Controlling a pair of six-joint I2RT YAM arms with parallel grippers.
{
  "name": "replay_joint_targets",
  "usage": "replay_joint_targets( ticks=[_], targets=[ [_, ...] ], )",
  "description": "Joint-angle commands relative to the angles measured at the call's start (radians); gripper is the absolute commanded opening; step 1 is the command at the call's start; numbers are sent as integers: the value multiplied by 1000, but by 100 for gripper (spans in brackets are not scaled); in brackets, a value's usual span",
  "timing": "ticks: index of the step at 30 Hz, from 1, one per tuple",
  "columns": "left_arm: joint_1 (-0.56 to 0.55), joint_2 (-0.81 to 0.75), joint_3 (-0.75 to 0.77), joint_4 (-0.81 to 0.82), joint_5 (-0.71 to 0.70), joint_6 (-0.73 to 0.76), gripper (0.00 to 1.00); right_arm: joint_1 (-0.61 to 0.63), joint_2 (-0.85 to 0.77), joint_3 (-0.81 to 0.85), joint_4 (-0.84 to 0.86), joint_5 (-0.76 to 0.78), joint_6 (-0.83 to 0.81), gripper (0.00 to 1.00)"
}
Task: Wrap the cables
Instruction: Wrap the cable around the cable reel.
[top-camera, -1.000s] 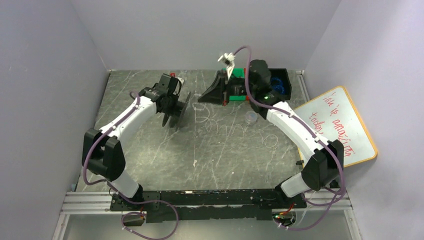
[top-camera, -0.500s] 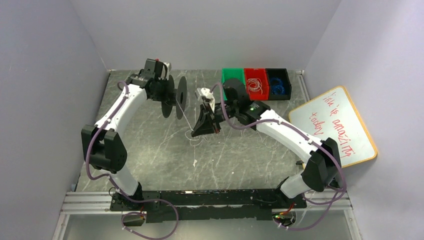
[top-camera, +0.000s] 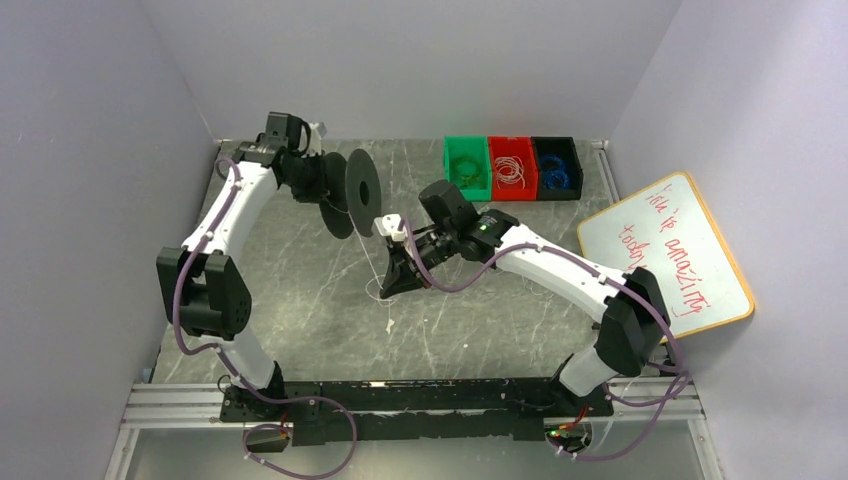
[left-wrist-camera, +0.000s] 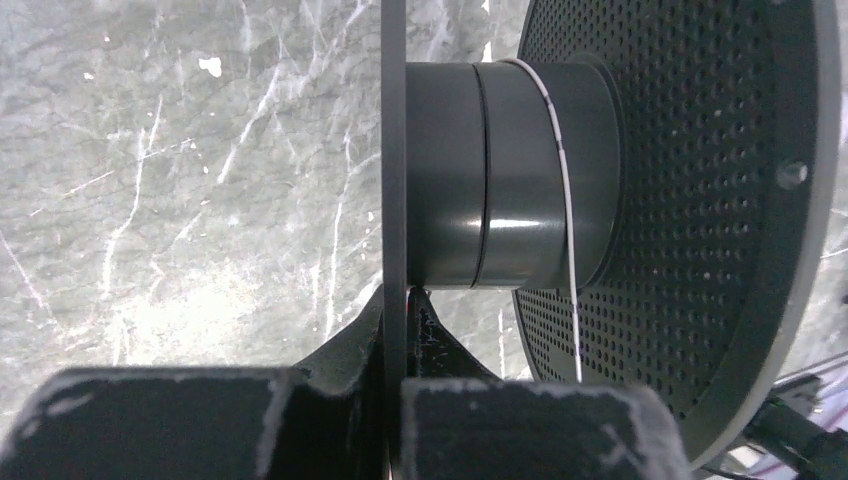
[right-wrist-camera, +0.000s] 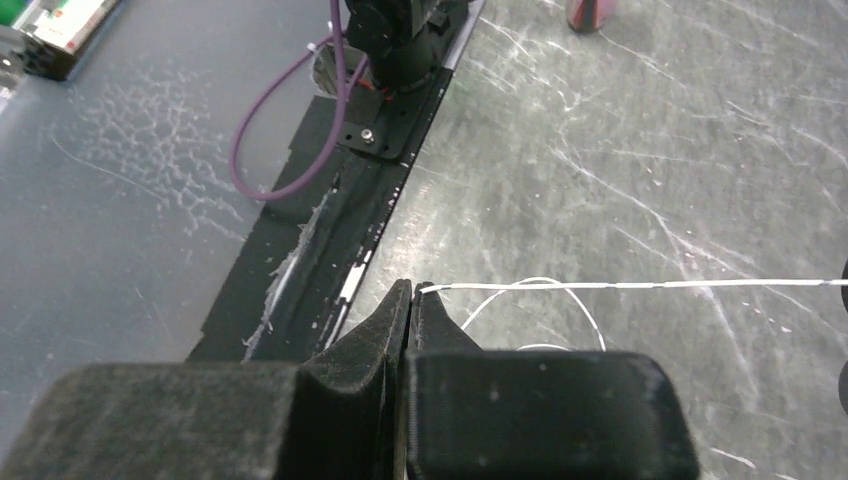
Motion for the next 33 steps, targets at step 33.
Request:
replay_joint_targets(
  ticks=[33],
  targets=[
    [247,-338,25,341,770,-200,2,-157,41,-247,541,23,388,0]
  ],
)
